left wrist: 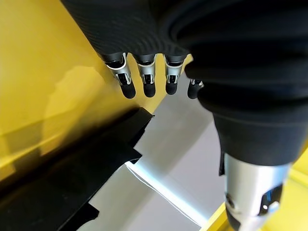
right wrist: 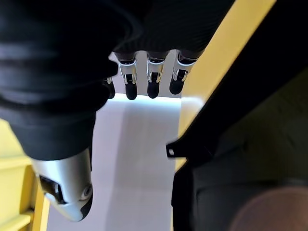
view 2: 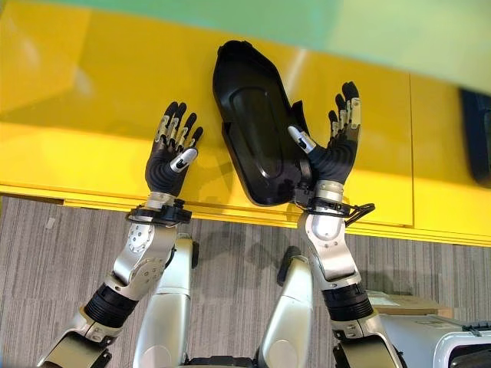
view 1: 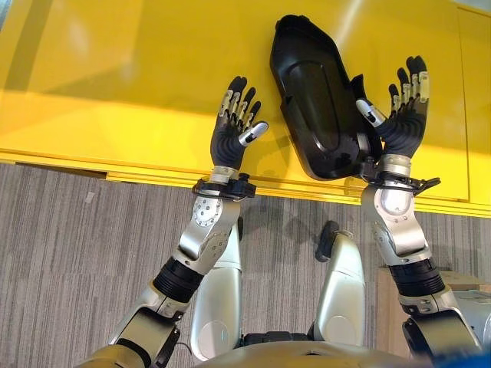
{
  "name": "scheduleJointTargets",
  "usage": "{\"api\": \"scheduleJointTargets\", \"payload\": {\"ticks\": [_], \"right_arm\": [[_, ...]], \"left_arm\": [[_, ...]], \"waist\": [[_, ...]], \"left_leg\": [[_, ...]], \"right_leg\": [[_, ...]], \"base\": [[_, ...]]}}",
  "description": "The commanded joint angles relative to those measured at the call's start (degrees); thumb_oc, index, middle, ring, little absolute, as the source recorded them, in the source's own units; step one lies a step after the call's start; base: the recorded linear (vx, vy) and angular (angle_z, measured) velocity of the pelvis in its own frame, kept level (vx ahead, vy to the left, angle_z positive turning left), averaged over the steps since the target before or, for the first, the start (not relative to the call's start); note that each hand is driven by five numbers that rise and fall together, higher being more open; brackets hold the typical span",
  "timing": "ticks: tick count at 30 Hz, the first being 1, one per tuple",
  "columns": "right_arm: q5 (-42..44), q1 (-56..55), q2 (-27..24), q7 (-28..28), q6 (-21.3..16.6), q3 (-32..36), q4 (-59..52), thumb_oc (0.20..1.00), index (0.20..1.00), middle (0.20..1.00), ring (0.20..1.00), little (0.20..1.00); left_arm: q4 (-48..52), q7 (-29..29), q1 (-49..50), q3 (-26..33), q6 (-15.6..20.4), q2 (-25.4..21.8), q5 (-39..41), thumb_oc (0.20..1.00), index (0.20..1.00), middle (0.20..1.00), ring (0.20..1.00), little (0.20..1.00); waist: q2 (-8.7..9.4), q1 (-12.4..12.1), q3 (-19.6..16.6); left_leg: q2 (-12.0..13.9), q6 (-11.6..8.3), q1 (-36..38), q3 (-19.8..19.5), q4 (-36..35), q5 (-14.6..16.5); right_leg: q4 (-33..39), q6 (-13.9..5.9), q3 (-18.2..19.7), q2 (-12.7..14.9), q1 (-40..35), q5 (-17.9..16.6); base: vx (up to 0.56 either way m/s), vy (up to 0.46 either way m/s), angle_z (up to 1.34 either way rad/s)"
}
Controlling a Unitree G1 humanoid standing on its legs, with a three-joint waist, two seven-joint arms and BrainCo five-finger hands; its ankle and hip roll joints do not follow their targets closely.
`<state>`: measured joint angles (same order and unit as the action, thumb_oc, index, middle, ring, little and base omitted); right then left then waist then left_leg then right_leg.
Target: Move parts from the plastic box to the shelf.
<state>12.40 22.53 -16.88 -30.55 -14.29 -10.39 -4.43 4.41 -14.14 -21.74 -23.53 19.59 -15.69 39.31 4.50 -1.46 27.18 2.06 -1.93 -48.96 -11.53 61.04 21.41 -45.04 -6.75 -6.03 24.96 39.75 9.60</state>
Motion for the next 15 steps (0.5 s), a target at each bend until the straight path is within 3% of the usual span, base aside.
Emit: {"api": "scheduleJointTargets", "payload": {"ticks": [1, 15], "right_arm": [[0.6, 1.8, -2.7, -0.9, -3.2, 3.7, -1.2, 1.000, 1.000, 1.000, 1.000, 1.000], [4.9, 1.6, -3.9, -1.9, -3.6, 2.4, 0.5, 1.000, 1.000, 1.000, 1.000, 1.000]], "left_arm": [[-4.0, -3.5, 1.7, -2.7, -0.5, 1.2, 1.3, 1.000, 1.000, 1.000, 1.000, 1.000], [-9.5, -8.2, 3.0, -4.2, 0.4, 3.5, 2.0, 1.000, 1.000, 1.000, 1.000, 1.000]], "waist": [[-0.61, -1.5, -0.8], [1.25, -2.5, 1.1]], "left_leg": [[2.6, -1.27, 1.8, -0.1, -6.9, -2.3], [3.3, -1.80, 2.2, -0.6, -7.7, -3.2]], "right_leg": [[-7.2, 1.05, 2.2, 0.8, -0.8, 7.6], [-8.1, 1.64, 2.0, 0.3, -0.8, 8.0]], "base": [[0.02, -0.044, 0.03], [0.00, -0.017, 0.01]]}}
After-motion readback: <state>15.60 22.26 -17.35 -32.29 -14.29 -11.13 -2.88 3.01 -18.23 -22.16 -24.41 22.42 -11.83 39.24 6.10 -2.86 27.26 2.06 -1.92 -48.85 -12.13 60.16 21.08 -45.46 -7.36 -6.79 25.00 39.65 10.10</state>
